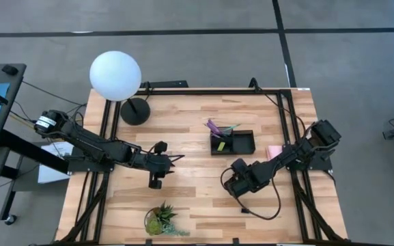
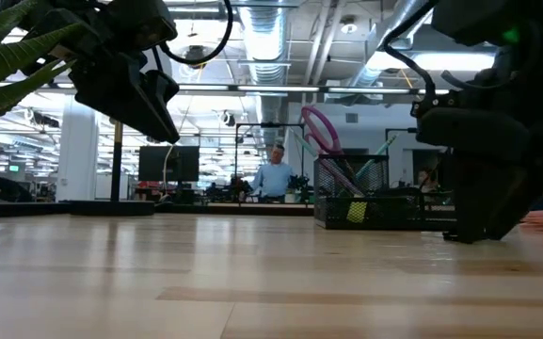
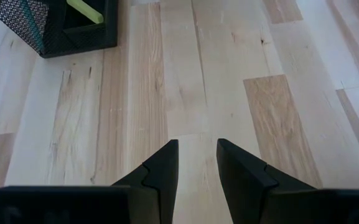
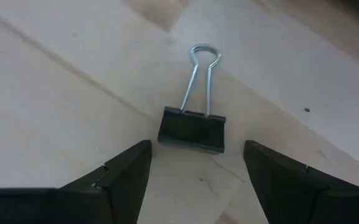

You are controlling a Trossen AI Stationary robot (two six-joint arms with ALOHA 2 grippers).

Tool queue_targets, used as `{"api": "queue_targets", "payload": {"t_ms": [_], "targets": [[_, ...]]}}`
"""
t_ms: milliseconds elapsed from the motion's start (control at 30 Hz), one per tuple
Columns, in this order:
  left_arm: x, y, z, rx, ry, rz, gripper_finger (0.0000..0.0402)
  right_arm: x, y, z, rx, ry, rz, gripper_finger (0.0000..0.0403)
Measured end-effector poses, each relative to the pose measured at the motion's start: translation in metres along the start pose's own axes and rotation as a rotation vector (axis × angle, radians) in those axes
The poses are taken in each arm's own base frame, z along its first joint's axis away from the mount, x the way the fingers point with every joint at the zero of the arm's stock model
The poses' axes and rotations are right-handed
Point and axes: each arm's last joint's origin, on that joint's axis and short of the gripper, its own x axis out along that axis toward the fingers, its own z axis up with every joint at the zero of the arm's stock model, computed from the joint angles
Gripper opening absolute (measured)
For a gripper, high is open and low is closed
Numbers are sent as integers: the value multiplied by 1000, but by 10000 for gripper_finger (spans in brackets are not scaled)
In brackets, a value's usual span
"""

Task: Pick and place office supplies into organizer
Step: Put the top black binder clip into the black desk organizer

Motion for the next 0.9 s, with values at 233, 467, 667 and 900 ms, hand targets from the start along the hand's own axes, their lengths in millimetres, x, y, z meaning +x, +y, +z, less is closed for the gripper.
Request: {"api": "queue_targets", "payload": {"t_ms": [233, 467, 667, 900], "targets": [[0, 0, 0, 0, 1, 0, 105, -3, -1, 7, 124, 1, 18, 254], [0, 0, 0, 1, 5, 0, 105, -2, -1, 8, 166, -10, 27, 254], [0, 0, 0, 1, 5, 0, 105, -2, -1, 9, 184, -22, 28, 235], [0, 0, 0, 2, 5, 0, 105, -2, 0, 9, 187, -26, 35, 174]]}}
